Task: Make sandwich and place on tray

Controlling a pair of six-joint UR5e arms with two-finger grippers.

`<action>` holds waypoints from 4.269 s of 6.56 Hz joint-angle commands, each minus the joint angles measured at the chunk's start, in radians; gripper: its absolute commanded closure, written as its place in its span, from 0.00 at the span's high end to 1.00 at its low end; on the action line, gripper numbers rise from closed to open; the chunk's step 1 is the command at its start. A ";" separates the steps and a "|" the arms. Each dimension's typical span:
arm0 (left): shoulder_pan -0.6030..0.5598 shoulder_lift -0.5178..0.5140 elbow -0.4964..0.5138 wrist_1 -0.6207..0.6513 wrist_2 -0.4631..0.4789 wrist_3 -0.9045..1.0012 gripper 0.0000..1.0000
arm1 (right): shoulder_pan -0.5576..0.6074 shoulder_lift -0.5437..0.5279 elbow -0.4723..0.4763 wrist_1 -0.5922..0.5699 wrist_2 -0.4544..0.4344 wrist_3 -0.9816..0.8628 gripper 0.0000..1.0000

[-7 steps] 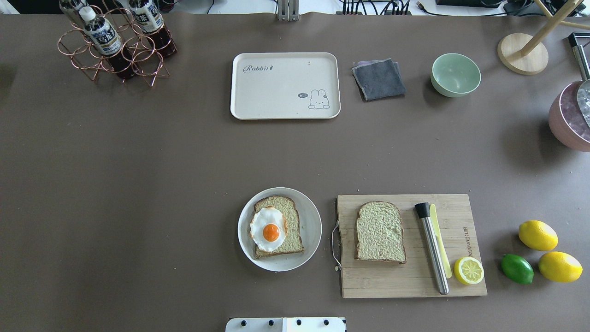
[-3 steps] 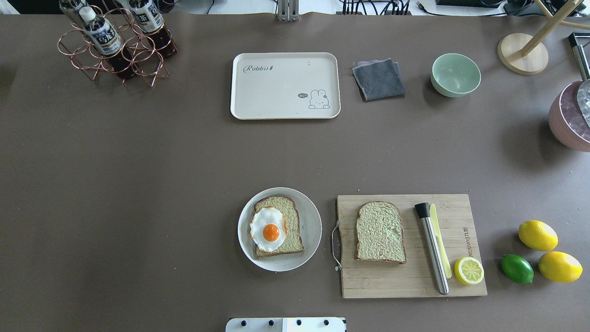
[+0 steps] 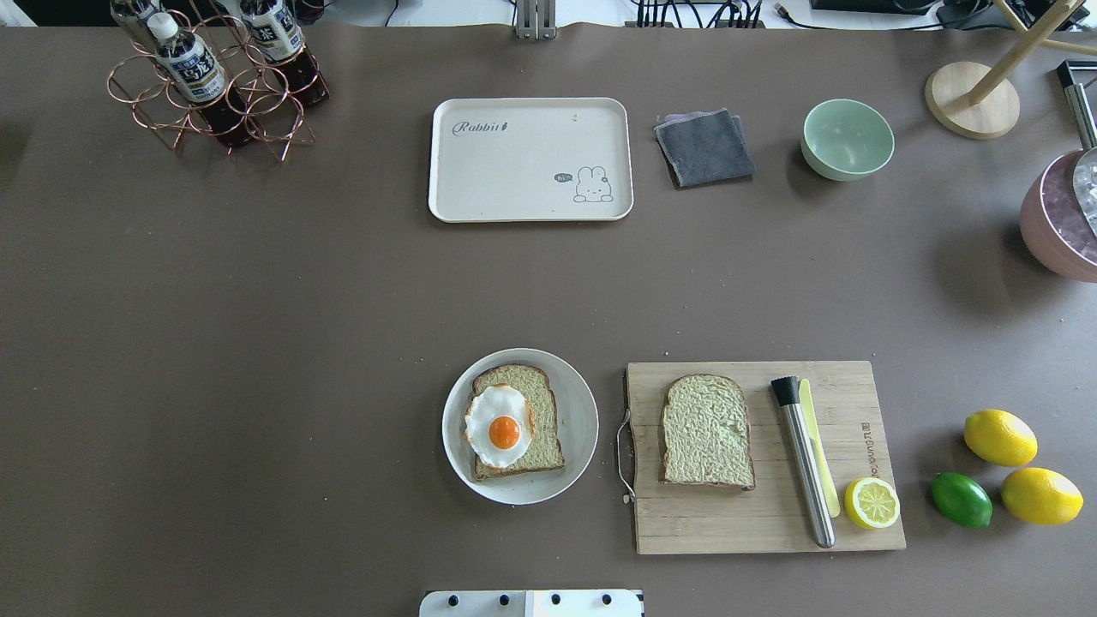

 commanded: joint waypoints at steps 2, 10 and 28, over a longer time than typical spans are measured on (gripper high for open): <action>0.123 -0.126 -0.013 -0.007 0.009 -0.233 0.98 | -0.176 0.078 0.069 0.057 -0.007 0.317 1.00; 0.538 -0.292 -0.171 0.002 0.127 -0.557 0.98 | -0.584 0.078 0.140 0.486 -0.117 0.959 1.00; 0.640 -0.279 -0.138 -0.400 -0.034 -0.915 0.98 | -0.980 -0.002 0.051 0.682 -0.385 1.025 0.98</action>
